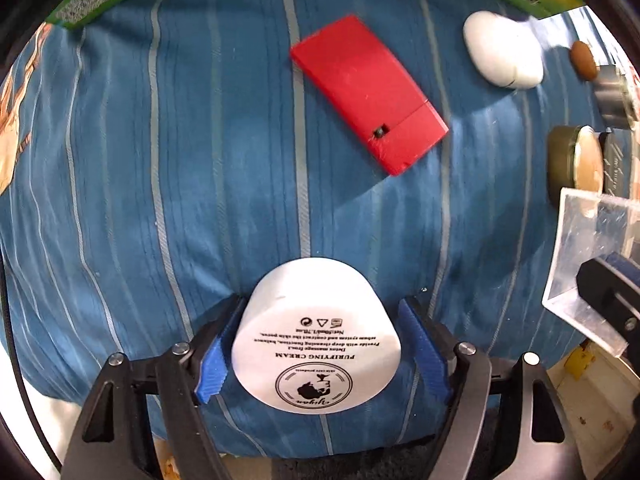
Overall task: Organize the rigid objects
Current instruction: 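Carry the cube and jar with both tools over the blue box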
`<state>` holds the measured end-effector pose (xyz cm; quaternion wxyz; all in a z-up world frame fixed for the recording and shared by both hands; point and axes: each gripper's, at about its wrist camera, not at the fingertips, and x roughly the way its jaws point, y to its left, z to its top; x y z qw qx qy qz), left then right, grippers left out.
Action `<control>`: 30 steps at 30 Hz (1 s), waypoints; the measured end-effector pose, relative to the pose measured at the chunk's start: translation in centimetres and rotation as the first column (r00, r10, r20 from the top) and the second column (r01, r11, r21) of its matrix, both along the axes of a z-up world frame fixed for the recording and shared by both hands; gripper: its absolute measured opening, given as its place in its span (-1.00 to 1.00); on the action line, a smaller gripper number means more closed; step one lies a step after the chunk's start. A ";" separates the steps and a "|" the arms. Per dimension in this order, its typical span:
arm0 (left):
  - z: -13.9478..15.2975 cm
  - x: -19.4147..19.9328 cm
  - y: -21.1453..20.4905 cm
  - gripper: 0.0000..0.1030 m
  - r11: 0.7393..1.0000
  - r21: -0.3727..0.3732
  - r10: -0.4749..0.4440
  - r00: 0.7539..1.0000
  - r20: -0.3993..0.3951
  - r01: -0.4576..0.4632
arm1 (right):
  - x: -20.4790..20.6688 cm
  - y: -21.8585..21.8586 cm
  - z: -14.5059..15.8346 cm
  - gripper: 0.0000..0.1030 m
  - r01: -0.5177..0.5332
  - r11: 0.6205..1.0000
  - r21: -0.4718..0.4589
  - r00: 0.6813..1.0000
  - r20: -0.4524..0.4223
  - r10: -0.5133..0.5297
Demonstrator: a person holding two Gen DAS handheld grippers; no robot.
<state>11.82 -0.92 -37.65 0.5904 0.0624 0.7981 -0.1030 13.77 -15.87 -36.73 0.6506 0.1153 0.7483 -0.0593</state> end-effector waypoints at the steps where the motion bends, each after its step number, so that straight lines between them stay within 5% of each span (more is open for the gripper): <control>1: -0.1 -0.1 -0.4 0.40 1.000 0.012 0.003 1.000 0.010 -0.003 | 0.2 -0.3 -0.1 0.26 -0.006 1.000 0.007 1.000 -0.001 0.006; 2: 0.1 -0.1 -0.5 0.27 0.999 0.035 0.010 1.000 0.022 -0.011 | 0.6 -0.3 -0.1 0.26 -0.015 1.000 0.014 1.000 -0.002 0.015; 10: 4.9 0.9 0.7 0.27 0.993 0.015 0.118 0.986 0.116 -0.121 | 1.0 0.0 1.3 0.26 -0.107 0.993 0.058 0.994 0.028 0.105; 14: 11.4 1.4 2.4 0.27 0.984 -0.048 0.180 0.963 0.200 -0.174 | 1.7 -0.2 3.7 0.26 -0.118 0.988 0.103 0.992 0.050 0.114; 21: 23.2 6.9 4.7 0.27 0.973 -0.182 0.203 0.900 0.386 -0.141 | 4.5 -1.7 12.4 0.25 -0.095 0.973 0.208 0.983 0.177 0.058; 26: 22.8 14.7 4.0 0.27 0.967 -0.246 0.164 0.889 0.428 -0.060 | 10.3 -1.0 17.1 0.25 -0.090 0.972 0.216 0.958 0.285 0.026; 30: 19.3 21.7 2.8 0.27 0.974 -0.224 0.131 0.904 0.407 -0.041 | 17.0 -0.2 16.1 0.25 -0.058 0.984 0.169 0.955 0.297 0.006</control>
